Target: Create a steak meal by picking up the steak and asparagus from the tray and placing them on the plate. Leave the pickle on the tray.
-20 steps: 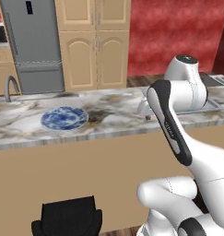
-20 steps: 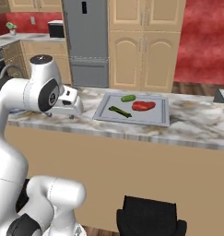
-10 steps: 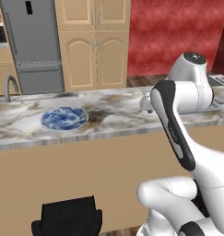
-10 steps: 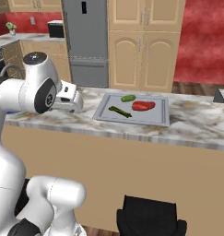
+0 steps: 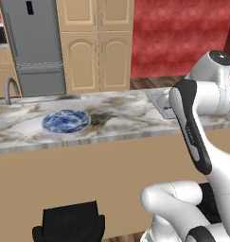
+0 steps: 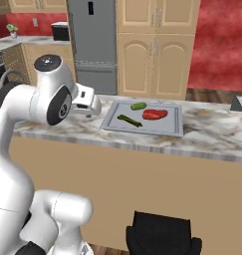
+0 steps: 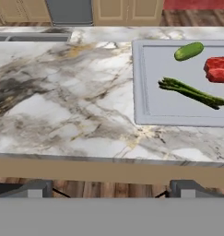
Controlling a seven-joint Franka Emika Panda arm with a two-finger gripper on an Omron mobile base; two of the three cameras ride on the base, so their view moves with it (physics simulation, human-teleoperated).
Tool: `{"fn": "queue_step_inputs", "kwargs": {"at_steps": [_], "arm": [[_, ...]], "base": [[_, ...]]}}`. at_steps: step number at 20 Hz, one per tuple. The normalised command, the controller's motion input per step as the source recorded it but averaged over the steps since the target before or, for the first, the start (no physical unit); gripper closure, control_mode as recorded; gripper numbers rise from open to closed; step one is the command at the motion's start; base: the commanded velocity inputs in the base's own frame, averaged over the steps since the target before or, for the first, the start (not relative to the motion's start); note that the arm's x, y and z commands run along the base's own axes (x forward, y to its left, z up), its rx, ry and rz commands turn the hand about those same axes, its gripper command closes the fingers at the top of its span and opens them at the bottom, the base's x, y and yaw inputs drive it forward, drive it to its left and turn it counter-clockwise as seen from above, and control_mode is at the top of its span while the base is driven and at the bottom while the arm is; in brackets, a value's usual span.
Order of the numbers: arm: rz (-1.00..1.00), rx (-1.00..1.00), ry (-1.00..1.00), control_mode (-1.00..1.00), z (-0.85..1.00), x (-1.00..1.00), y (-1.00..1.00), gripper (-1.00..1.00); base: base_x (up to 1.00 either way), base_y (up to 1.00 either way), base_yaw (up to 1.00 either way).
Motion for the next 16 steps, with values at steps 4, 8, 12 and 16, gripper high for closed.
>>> {"fn": "queue_step_inputs", "kwargs": {"at_steps": [4,8,12,16], "arm": [[0.00,0.00,0.04,-1.00,0.07,0.10,-0.22,-1.00],[0.00,0.01,0.04,-1.00,0.00,0.26,-0.46,-1.00],[-0.08,0.00,0.06,-1.00,0.00,0.26,-0.45,-1.00],[-0.12,0.03,0.00,-1.00,0.00,0.45,-0.63,-1.00]], "base": [[0.00,0.00,0.00],[0.00,0.00,0.00],[0.00,0.00,0.00],[0.00,0.00,0.00]]}}
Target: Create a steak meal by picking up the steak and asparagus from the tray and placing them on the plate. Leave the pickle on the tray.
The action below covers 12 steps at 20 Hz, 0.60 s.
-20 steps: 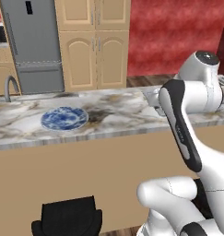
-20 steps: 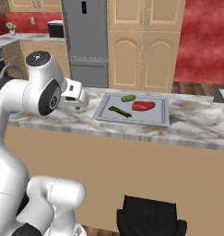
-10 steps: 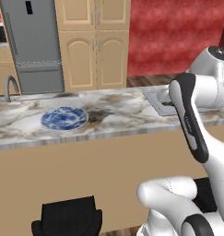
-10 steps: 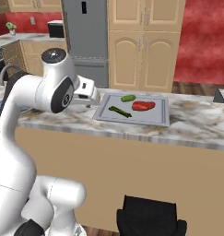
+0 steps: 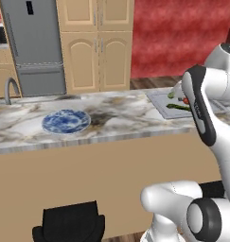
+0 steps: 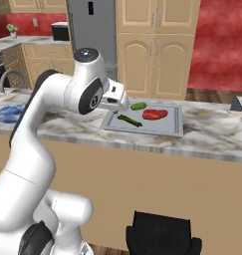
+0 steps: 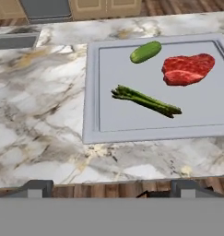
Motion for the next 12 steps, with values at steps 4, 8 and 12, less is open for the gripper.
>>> {"fn": "queue_step_inputs", "kwargs": {"at_steps": [4,8,12], "arm": [[-0.13,0.03,0.00,-1.00,-0.02,0.34,-0.69,-1.00],[-0.38,0.09,0.03,-1.00,-0.03,0.46,-0.39,-1.00],[-0.44,0.08,0.03,-1.00,0.00,0.49,-0.08,-1.00]], "base": [[0.00,0.00,0.00],[0.00,0.00,0.00],[0.00,0.00,0.00]]}}
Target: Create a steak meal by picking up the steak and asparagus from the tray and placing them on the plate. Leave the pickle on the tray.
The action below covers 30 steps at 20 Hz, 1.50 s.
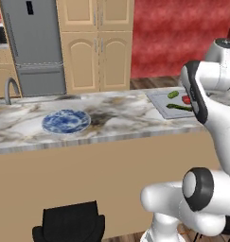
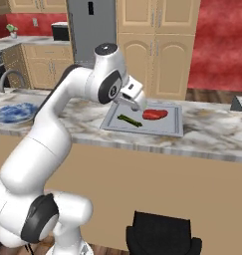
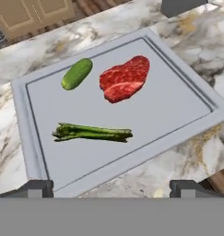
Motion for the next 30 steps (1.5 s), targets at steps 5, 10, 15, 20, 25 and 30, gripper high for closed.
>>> {"fn": "queue_step_inputs", "kwargs": {"at_steps": [5,10,15,20,25,30], "arm": [[-0.24,0.17,0.09,-1.00,-0.03,0.47,-0.48,-1.00],[-0.01,0.21,0.07,-1.00,-0.13,0.21,-0.59,-1.00],[0.00,0.13,0.14,-1.00,-0.19,0.34,-0.36,-1.00],[-0.03,0.00,0.20,-1.00,-0.29,0.42,-0.04,-1.00],[0.00,0.00,0.17,-1.00,-0.25,0.38,-0.02,-1.00],[0.00,0.00,0.05,-1.00,-0.11,0.27,-0.21,-1.00]], "base": [[0.00,0.00,0.00],[0.00,0.00,0.00],[0.00,0.00,0.00],[0.00,0.00,0.00],[0.00,0.00,0.00],[0.00,0.00,0.00]]}}
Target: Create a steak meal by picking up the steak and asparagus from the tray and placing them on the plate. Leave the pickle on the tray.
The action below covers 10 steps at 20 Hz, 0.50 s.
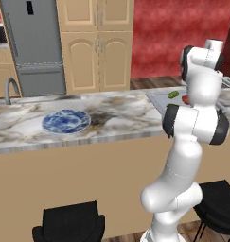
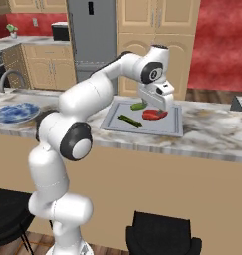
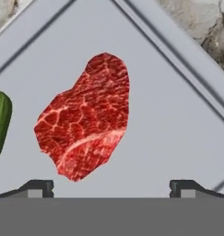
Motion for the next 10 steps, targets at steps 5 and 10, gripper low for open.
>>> {"fn": "queue_step_inputs", "kwargs": {"at_steps": [5,10], "arm": [[0.00,0.00,0.00,-1.00,-0.21,0.21,-0.20,-1.00],[0.00,0.00,0.00,-1.00,-0.23,0.28,-0.05,-1.00]], "base": [[0.00,0.00,0.00],[0.00,0.00,0.00]]}}
